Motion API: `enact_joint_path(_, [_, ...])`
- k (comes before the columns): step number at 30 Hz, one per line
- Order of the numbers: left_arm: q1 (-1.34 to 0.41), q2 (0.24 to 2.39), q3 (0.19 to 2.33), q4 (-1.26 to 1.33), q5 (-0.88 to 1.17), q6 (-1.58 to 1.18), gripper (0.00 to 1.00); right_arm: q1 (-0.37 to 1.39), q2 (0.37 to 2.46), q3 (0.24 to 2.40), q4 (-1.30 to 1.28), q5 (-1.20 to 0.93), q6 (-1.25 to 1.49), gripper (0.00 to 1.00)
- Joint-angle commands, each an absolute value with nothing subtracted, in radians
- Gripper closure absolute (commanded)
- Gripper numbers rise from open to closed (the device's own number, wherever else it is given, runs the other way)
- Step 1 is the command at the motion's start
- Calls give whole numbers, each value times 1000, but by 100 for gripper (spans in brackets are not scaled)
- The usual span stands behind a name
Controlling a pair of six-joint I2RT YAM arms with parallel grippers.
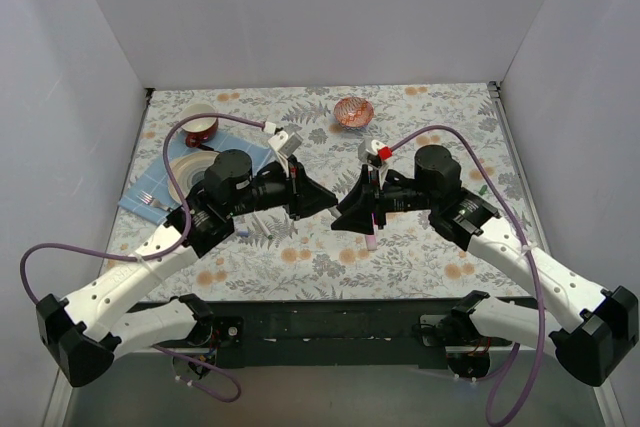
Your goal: Insert the pens into the pen caps
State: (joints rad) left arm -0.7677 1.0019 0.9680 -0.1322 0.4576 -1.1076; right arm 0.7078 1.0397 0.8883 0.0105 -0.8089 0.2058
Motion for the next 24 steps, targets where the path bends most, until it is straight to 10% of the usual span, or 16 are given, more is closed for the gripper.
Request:
enact_joint_path(1, [-769, 1022, 1015, -175, 532, -1106, 100, 718, 1034, 862, 103, -896, 213, 55])
enact_joint_path(10, [-769, 1038, 1037, -167, 482, -1123, 100, 741, 1046, 812, 158, -887, 262, 99])
enact_joint_path(15, [-769, 1017, 1065, -242, 189, -1187, 20, 738, 1016, 703, 283, -792, 366, 99])
enact_joint_path(24, [-735, 1058, 1181, -530, -336, -1319, 10, 670, 931, 595, 273, -525, 478, 99])
